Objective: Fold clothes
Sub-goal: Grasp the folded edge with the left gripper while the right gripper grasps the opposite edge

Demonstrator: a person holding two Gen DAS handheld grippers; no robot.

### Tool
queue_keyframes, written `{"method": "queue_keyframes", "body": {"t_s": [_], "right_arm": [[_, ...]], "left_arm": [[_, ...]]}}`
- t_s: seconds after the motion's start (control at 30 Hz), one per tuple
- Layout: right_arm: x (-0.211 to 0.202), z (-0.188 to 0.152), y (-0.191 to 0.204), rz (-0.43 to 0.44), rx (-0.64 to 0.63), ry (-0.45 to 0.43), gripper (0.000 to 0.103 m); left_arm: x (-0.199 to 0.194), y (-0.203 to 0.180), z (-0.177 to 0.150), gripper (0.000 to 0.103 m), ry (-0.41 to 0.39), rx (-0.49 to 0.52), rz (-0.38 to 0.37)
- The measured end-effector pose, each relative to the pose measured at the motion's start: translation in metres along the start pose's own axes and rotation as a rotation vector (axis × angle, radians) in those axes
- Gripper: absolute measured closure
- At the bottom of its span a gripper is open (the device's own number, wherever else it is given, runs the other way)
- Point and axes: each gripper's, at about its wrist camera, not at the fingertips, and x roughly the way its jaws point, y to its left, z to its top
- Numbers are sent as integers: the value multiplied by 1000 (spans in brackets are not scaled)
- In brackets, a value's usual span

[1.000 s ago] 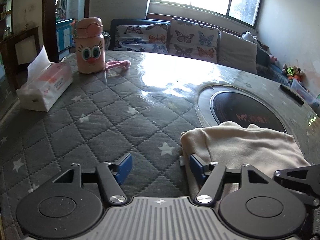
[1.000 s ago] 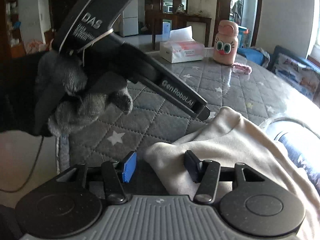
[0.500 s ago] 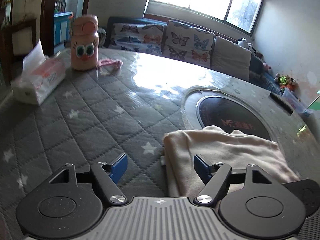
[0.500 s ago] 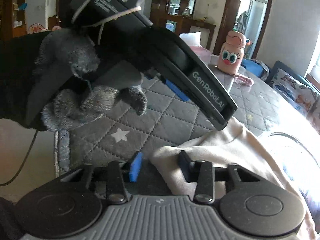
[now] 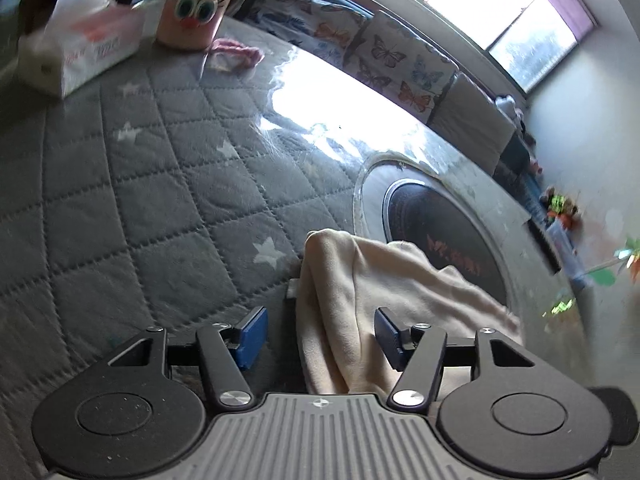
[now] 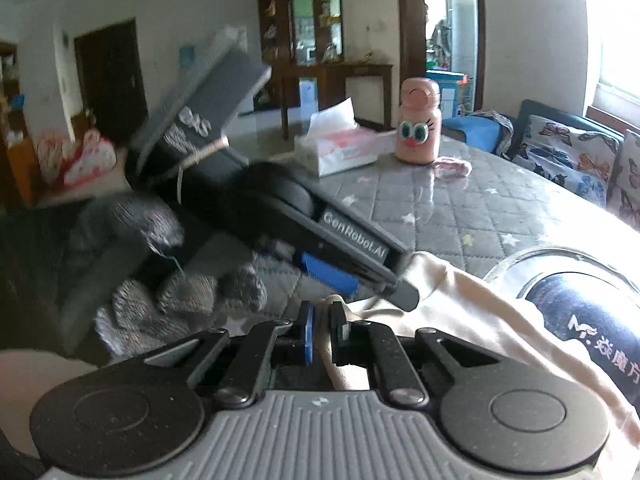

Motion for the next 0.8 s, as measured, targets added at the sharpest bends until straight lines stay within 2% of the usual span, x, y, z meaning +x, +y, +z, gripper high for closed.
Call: {"method": "queue_keyframes", "body": {"t_s": [0.13,0.27,0.37,0.53,0.8], "right_arm": [[-9,0,-4,0,18,-23,96],[-15,-3,-1,0,21,-30,96],[-16,-6,0,-2,17,-21,96],[-25,-14,-9,-15,51,-20,92],[-54,-49,-71,-222,214,17,91]], "left_arm": [[4,3,3,56,22,-73,-29],[9,6,2,78,37,-123,-45],[11,8,0,86,35,-141,-55],[9,8,-1,88,24,-122,-52],[8,9,-2,88,24,-115,-47]]}}
